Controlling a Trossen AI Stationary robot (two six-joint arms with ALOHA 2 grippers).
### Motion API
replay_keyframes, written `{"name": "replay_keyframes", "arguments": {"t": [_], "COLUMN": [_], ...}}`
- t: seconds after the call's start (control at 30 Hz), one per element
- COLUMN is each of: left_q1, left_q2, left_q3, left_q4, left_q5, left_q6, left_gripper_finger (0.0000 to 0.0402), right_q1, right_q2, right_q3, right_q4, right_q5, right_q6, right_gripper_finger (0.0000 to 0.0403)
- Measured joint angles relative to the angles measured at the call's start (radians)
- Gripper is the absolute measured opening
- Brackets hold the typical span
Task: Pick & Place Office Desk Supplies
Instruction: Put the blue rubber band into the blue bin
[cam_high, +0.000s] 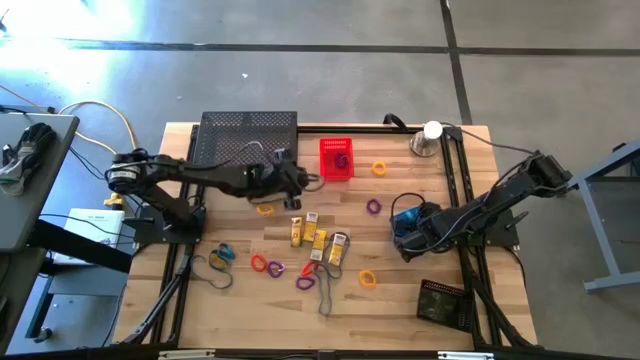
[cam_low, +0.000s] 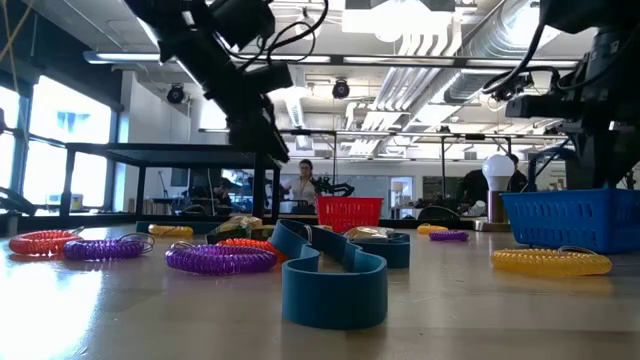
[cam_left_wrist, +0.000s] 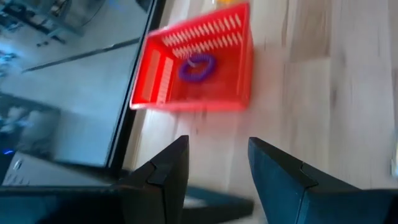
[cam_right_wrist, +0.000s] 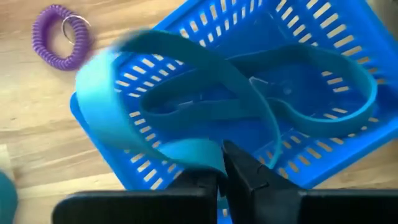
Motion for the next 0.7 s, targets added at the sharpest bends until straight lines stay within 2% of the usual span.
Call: {"name": "replay_keyframes", "arguments": {"t": [0.13,0.43,0.57,0.7], "left_q1": [0.042,0.057,0.057,0.057], "left_q2": [0.0,0.0,0.0,0.0], "left_q3": [0.0,0.0,0.0,0.0], "left_q4": [0.083,0.167,0.168,0.182], "left_q5": [0.097,0.205,0.26,0.279], "left_q6": [0.035,0.091,0.107,0.129], "left_gripper_finger": [0.0158,0.0158,0.0158,0.0158], "right_q1": [0.0,0.001,0.001,0.0], "right_q2": [0.0,0.0,0.0,0.0], "right_q3": [0.001,0.001,0.001,0.001], "right_q4": [-0.014,-0.11,-0.142,-0.209], "right_q5": [-0.004,-0.085,-0.1,-0.166], "right_q6": [-0.014,0.068,0.078,0.078], "right_gripper_finger": [0.0041,0.0136,0.015,0.0147]}}
